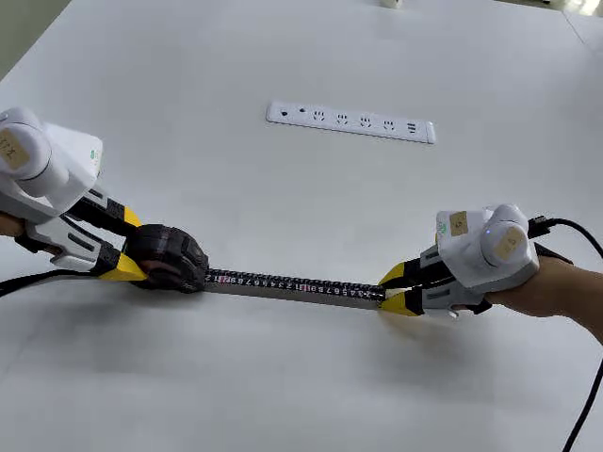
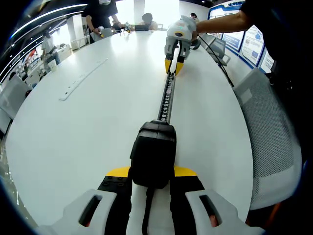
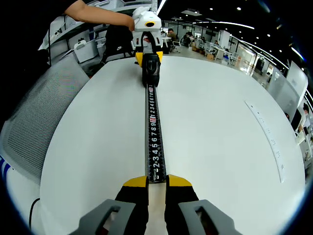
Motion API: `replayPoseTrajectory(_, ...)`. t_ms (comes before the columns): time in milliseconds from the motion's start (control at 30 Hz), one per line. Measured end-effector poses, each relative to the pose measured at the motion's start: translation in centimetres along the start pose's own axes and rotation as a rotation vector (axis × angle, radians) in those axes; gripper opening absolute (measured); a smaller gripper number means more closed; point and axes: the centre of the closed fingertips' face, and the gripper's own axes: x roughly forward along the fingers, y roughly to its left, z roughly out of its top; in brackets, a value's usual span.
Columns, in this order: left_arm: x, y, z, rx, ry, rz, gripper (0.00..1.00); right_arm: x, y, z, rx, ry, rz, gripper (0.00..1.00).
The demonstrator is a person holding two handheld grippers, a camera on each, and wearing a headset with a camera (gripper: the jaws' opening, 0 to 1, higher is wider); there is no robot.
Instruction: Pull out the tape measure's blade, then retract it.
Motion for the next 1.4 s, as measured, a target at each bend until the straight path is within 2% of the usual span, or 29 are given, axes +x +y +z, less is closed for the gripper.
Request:
replayPoseTrajectory(600, 0.14, 0.03, 0.09, 0.031, 0.007, 0.002, 0.25, -0.09, 0.24, 0.01, 0.008, 0.029, 0.004, 0.09)
replayPoseTrajectory(933, 0.25, -0.21, 0.11, 0.043, 0.017, -0.009, 0.26, 0.03, 0.14, -0.08, -0.007, 0.054, 0.010, 0.11)
replayPoseTrajectory(1000, 0.29, -0.18, 0.09, 0.041, 0.017, -0.012, 0.26, -0.12, 0.08, -0.40, -0.014, 0.075, 0.013, 0.11)
replayPoseTrajectory(1400, 0.40, -0.10, 0.08, 0.048, 0.024, -0.011, 0.26, -0.14, 0.03, -0.33, -0.029, 0.077, 0.016, 0.12)
